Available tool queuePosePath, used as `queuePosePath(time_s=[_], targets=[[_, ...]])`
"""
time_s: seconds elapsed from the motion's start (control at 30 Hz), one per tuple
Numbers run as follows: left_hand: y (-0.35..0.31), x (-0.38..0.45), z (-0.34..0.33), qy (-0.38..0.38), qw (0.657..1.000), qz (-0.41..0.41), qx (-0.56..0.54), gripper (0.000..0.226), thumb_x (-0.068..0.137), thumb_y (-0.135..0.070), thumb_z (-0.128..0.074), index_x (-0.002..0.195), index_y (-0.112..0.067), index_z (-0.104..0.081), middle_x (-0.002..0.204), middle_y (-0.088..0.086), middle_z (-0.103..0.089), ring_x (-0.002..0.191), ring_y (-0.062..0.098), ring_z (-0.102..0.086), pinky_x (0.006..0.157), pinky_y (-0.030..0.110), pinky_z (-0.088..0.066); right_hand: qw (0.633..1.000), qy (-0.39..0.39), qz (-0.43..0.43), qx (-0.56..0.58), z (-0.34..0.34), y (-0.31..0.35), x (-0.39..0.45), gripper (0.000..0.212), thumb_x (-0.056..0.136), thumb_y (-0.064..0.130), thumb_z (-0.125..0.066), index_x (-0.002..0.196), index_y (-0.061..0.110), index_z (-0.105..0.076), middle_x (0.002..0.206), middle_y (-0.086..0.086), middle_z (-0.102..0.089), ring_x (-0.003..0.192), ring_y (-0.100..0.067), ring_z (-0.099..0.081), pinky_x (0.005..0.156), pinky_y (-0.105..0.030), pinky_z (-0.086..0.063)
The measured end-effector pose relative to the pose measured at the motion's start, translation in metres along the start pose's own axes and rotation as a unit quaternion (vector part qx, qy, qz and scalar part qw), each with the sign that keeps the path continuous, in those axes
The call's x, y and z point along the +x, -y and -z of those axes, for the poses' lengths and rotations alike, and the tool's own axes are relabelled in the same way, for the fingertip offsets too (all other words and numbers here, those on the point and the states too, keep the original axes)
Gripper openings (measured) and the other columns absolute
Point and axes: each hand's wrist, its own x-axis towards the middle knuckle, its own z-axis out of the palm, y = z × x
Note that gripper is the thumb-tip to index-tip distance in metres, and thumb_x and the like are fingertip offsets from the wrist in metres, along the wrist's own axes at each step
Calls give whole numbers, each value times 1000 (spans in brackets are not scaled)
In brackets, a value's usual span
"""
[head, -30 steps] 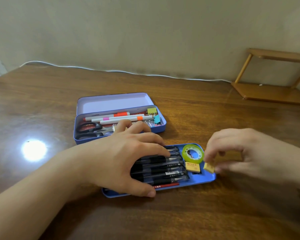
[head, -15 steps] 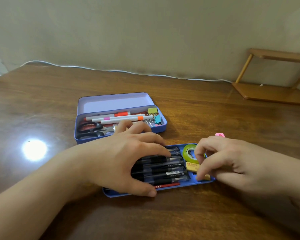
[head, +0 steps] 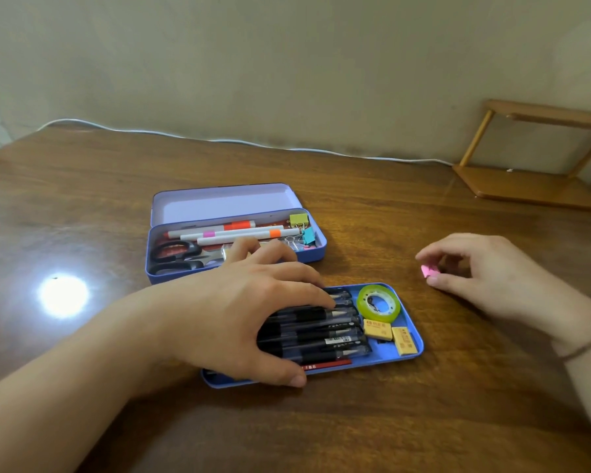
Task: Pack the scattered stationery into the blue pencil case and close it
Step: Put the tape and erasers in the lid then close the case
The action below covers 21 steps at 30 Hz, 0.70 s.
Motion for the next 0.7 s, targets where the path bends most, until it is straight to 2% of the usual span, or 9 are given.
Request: queuePosePath(time_s=[0.07, 0.13, 0.2, 0.3, 0.37, 0.47, 0.7], targets=[[0, 0, 1, -1, 1000, 1, 4, 77, 72, -81, -52, 137, -44, -41, 140, -26, -40, 127, 7, -27, 106, 41, -23, 1000, -18, 16, 7, 2, 6, -2, 32, 80, 24, -76, 86, 51, -60, 92, 18, -66, 88, -6, -62, 76, -30, -53], [0, 0, 1, -5, 1000, 2, 10, 77, 71, -82, -52, 137, -44, -41, 139, -27, -42, 127, 7, -28, 105, 39, -21, 996, -22, 56, 59, 8, 21, -11, 22, 77, 31, -78, 85, 47, -65, 87, 15, -70, 82, -10, -64, 69, -32, -55], [0, -1, 1, -7, 1000, 6, 15, 78, 70, -81, -53, 137, -43, -41, 137, -27, -45, 126, 6, -27, 104, 36, -19, 984, 20, 133, 114, 11, 40, -22, 12, 77, 43, -75, 87, 42, -69, 90, 11, -71, 80, -16, -65, 66, -36, -53], [1, -1, 2, -5, 1000, 13, 17, 79, 69, -81, -54, 137, -43, -42, 135, -27, -48, 125, 6, -29, 103, 36, -20, 967, 91, 219, 96, 4, 59, -28, 12, 79, 45, -74, 88, 40, -67, 98, 17, -67, 97, -12, -63, 76, -32, -51], [1, -1, 1, -2, 1000, 15, 18, 79, 69, -81, -54, 137, -43, -42, 136, -27, -47, 125, 8, -29, 103, 38, -21, 960, 107, 253, 50, -5, 63, -28, 10, 81, 42, -74, 87, 37, -66, 99, 22, -65, 102, -7, -60, 81, -30, -51], [1, -1, 2, 0, 1000, 15, 14, 78, 70, -81, -54, 136, -42, -43, 136, -27, -47, 125, 9, -31, 102, 37, -22, 959, 111, 259, 23, -11, 62, -26, 12, 82, 48, -69, 86, 37, -68, 100, 26, -61, 105, -5, -56, 82, -30, -50], [1, -2, 4, 0, 999, 32, 36, 85, 66, -87, -48, 138, -44, -39, 133, -26, -48, 122, 10, -32, 102, 39, -24, 969, 129, 211, -3, 0, 56, -26, 35, 73, 76, -56, 94, 50, -65, 110, 32, -50, 115, 0, -47, 84, -30, -51]])
